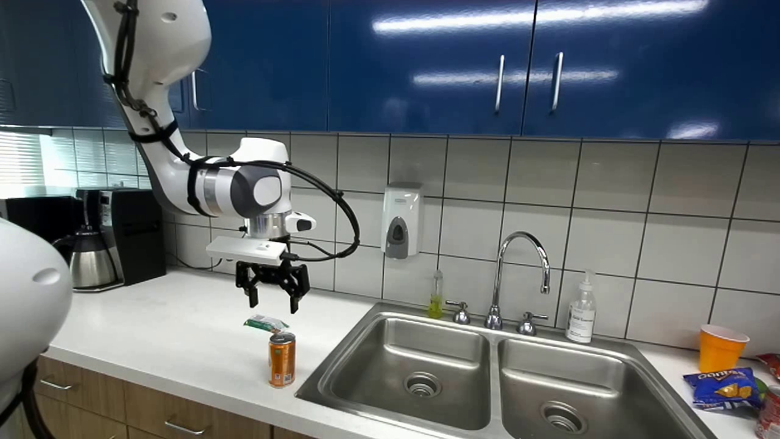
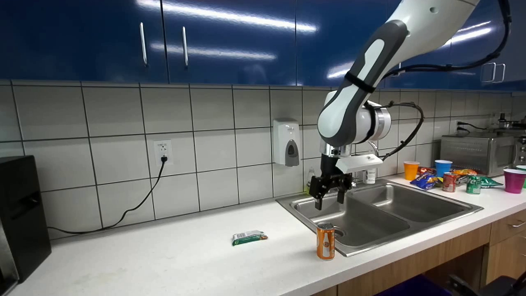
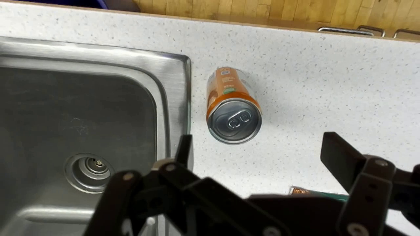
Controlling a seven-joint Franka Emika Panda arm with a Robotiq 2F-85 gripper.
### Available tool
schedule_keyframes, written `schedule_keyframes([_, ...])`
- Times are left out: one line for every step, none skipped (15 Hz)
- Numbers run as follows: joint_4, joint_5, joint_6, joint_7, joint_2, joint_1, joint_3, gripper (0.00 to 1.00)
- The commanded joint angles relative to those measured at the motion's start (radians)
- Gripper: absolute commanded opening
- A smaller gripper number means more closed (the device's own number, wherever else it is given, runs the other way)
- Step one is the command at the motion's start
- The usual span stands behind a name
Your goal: Remove the orange can from the sink and put it on the counter
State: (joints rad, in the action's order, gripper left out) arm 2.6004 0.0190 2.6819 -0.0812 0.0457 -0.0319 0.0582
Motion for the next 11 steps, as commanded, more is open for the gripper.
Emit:
schedule_keyframes([0.055, -0.012, -0.058, 0.002, 0.109, -0.007, -0.005, 1.00])
schedule_keyframes([0.062, -0.021, -0.067, 0.007, 0.125, -0.006, -0.005, 1.00])
schedule_keyframes([0.068, -0.023, -0.075, 0.006, 0.140, -0.006, -0.005, 1.00])
schedule_keyframes([0.035, -0.004, -0.036, 0.002, 0.072, -0.008, -0.008, 1.00])
schedule_keyframes([0.042, -0.005, -0.042, 0.002, 0.086, -0.008, -0.008, 1.00])
schedule_keyframes([0.047, -0.006, -0.046, 0.002, 0.096, -0.008, -0.009, 1.00])
schedule_keyframes([0.050, -0.006, -0.048, 0.002, 0.104, -0.009, -0.009, 1.00])
schedule_keyframes([0.053, -0.007, -0.049, 0.002, 0.107, -0.009, -0.009, 1.00])
schedule_keyframes([0.054, -0.008, -0.050, 0.002, 0.107, -0.009, -0.009, 1.00])
schedule_keyframes([0.055, -0.008, -0.050, 0.002, 0.108, -0.009, -0.009, 1.00])
schedule_keyframes([0.055, -0.008, -0.050, 0.002, 0.108, -0.009, -0.009, 1.00])
